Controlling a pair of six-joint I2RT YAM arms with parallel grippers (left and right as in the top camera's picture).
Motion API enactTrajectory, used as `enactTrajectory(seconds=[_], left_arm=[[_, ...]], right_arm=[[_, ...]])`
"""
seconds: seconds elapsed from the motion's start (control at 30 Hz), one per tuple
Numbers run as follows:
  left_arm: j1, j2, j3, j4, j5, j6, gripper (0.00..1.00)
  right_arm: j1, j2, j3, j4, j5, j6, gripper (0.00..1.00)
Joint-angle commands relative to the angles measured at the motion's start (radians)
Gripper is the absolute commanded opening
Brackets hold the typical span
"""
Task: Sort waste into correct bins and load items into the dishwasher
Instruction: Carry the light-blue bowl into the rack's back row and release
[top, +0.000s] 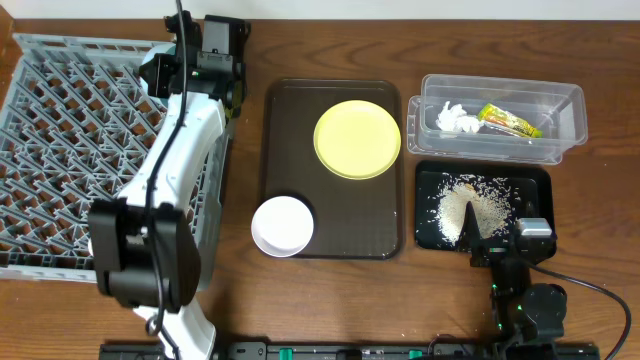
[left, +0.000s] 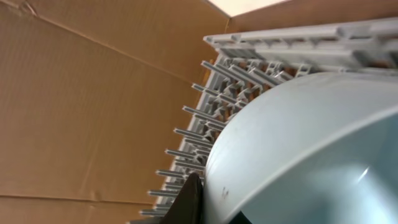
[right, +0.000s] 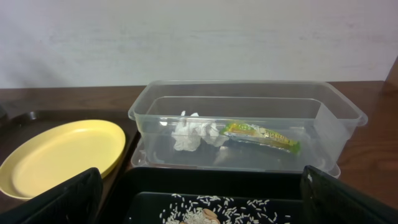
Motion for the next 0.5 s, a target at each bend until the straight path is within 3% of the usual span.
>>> enactTrajectory(seconds=[0.0, 0.27, 0.47], left_arm=[[0.024, 0.058, -0.002, 0.034, -0.082, 0.103, 0.06], [0.053, 0.18, -0.002, 0.266, -0.13, 0.298, 0.07], [0.049, 0.21, -0.003, 0.259, -0.134, 0.301, 0.07]], right_arm=[[-0.005, -0.005, -0.002, -0.003, -0.004, -0.004, 0.99], [-0.005, -0.005, -0.002, -0.003, -0.004, -0.004, 0.99], [-0.005, -0.005, -0.002, -0.003, -0.004, -0.004, 0.99]])
